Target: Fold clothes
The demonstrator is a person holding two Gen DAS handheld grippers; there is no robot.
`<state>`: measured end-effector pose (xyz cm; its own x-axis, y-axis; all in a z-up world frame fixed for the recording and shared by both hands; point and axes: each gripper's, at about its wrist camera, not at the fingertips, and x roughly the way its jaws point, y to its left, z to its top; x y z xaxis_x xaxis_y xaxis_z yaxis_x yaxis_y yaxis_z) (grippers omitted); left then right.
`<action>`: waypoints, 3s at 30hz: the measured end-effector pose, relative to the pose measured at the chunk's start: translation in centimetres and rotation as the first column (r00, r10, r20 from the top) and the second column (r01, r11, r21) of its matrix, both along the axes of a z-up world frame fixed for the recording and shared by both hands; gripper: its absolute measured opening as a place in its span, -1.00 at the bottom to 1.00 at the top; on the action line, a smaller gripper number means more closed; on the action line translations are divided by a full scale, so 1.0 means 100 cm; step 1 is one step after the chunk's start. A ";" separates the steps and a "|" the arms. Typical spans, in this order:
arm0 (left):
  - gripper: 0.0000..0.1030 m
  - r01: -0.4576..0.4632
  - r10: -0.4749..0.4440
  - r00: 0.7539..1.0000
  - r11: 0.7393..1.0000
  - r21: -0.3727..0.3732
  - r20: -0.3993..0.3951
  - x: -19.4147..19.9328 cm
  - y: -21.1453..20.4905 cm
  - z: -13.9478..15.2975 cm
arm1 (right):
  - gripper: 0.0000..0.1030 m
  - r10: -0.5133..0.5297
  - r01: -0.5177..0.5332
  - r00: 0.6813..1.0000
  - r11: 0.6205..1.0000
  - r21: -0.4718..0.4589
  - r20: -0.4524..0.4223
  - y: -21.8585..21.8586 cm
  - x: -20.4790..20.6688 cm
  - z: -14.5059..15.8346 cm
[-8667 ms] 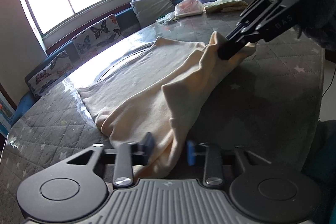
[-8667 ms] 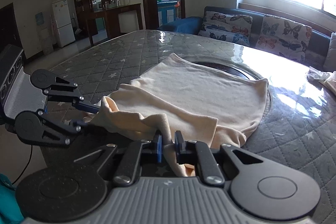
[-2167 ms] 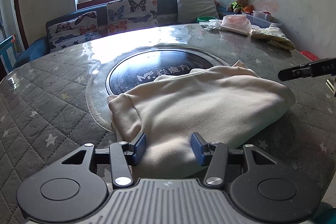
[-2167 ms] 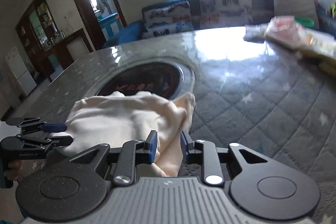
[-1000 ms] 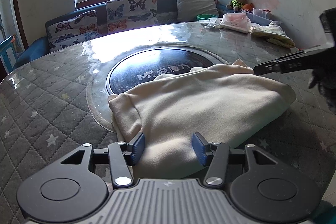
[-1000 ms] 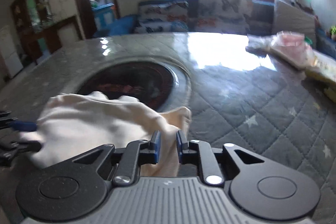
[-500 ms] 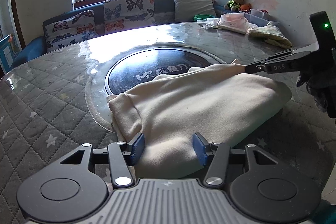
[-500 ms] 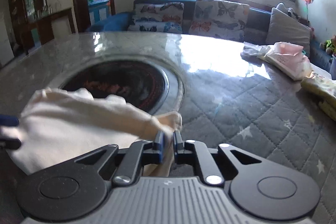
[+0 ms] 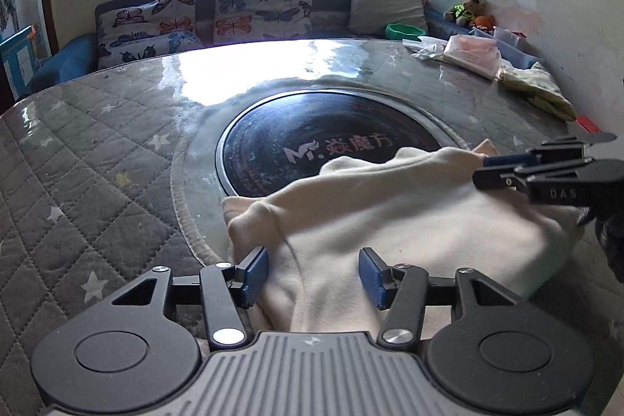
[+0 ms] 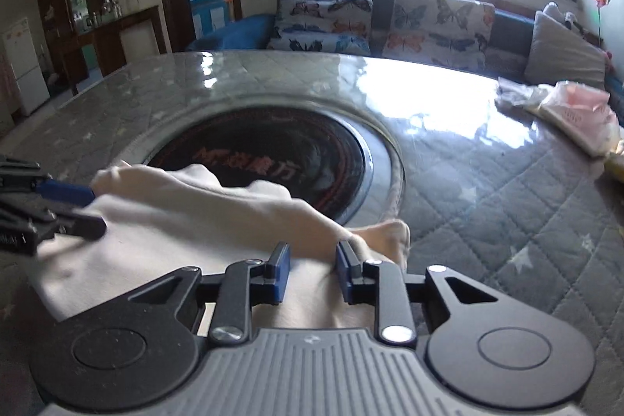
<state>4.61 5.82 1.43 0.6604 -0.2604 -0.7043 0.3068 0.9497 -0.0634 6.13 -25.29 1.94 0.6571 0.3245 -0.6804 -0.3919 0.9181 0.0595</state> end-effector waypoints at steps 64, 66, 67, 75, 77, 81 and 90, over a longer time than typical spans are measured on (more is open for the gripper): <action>0.10 -0.032 0.032 0.998 0.999 0.003 0.048 -0.073 -0.006 -0.001 | 0.42 0.219 -0.220 0.969 0.975 0.003 0.117 0.031 -0.089 -0.006; 0.12 -0.037 0.037 0.998 0.999 -0.003 0.041 -0.072 -0.005 -0.002 | 0.49 0.213 -0.216 0.970 0.976 0.011 0.115 0.029 -0.088 -0.008; 0.13 -0.039 0.039 0.998 0.999 -0.005 0.039 -0.071 -0.004 -0.002 | 0.53 0.217 -0.220 0.969 0.975 0.013 0.118 0.028 -0.089 -0.009; 0.21 -0.075 0.074 0.997 0.997 -0.037 -0.009 -0.067 0.000 -0.003 | 0.98 0.282 -0.279 0.951 0.959 -0.044 0.130 0.040 -0.094 -0.016; 0.31 -0.082 0.082 0.997 0.996 -0.035 -0.017 -0.066 0.000 -0.003 | 1.00 0.294 -0.288 0.948 0.956 -0.062 0.126 0.043 -0.094 -0.017; 0.42 -0.104 0.102 0.994 0.994 -0.041 -0.039 -0.065 0.000 -0.004 | 1.00 0.297 -0.290 0.947 0.954 -0.071 0.123 0.043 -0.095 -0.017; 0.75 -0.145 0.140 0.986 0.988 -0.056 -0.087 -0.061 0.002 -0.006 | 1.00 0.303 -0.290 0.944 0.950 -0.112 0.128 0.046 -0.097 -0.018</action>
<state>-1.48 5.98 0.84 0.6341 -0.2123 -0.7436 0.1597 0.9768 -0.1427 -3.62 -20.67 0.12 0.6323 0.4606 -0.6229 -0.6454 0.7580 -0.0946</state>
